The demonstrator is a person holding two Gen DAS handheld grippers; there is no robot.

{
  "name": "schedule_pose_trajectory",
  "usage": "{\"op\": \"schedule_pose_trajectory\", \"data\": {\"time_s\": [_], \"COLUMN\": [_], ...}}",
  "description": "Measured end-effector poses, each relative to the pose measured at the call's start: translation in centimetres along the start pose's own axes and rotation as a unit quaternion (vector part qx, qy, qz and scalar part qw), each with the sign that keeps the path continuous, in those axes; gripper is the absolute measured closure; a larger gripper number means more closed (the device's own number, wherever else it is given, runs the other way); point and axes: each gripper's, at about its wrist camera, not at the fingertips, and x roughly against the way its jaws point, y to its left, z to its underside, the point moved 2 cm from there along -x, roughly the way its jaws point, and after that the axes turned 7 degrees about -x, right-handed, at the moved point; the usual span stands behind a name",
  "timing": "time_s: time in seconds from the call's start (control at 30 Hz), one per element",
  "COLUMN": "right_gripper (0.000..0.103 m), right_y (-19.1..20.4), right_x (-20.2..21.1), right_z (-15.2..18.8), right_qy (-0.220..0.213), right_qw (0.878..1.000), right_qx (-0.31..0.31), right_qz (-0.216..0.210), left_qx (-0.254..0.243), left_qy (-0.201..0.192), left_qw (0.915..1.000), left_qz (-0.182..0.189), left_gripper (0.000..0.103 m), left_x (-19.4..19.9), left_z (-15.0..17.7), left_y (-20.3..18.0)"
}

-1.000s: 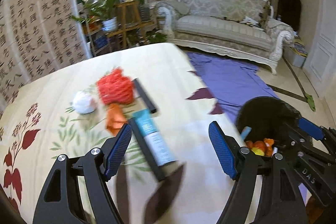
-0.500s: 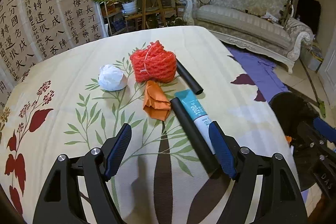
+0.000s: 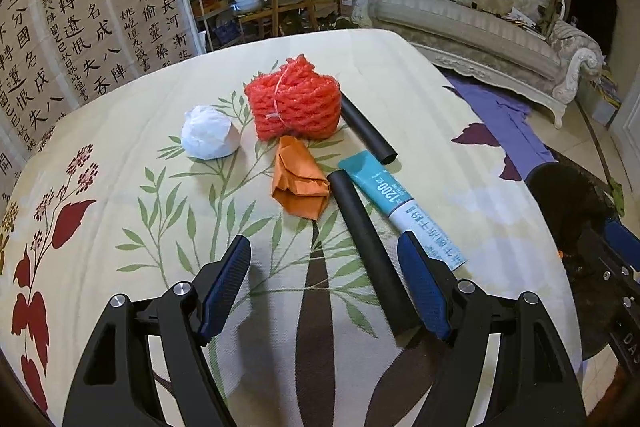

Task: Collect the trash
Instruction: 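Move the left gripper to the black foam tube and grasp it, then grasp the blue-and-white toothpaste tube with the right gripper while the left holds the black tube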

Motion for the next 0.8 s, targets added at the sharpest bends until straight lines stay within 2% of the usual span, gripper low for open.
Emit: {"op": "schedule_pose_trajectory", "data": {"time_s": [0.03, 0.07, 0.23, 0.3, 0.5, 0.8], "right_gripper": [0.053, 0.053, 0.053, 0.053, 0.053, 0.053], "right_y": [0.1, 0.1, 0.8, 1.1, 2.1, 4.8], "right_x": [0.0, 0.0, -0.1, -0.2, -0.2, 0.1], "right_z": [0.0, 0.0, 0.1, 0.1, 0.3, 0.3], "right_qy": [0.0, 0.0, 0.001, 0.002, 0.005, 0.007], "right_qw": [1.0, 1.0, 1.0, 1.0, 1.0, 0.998], "right_qx": [0.0, 0.001, 0.007, 0.009, 0.02, 0.046], "right_qz": [-0.001, -0.003, -0.009, -0.011, -0.018, -0.039], "left_qx": [0.001, 0.003, -0.02, -0.027, -0.02, -0.004], "left_qy": [0.001, 0.001, -0.012, -0.015, -0.021, -0.044], "left_qw": [1.0, 0.9999, 0.9995, 0.9992, 0.9981, 0.9976], "left_qz": [0.004, 0.011, 0.021, 0.026, 0.054, 0.053], "left_gripper": [0.042, 0.044, 0.081, 0.089, 0.089, 0.089], "left_x": [0.0, 0.0, 0.6, 0.7, 1.1, 3.3], "left_z": [0.0, 0.1, 0.6, 0.7, 0.9, 1.5], "left_y": [0.1, 0.2, -0.4, -0.7, -0.3, 1.6]}}
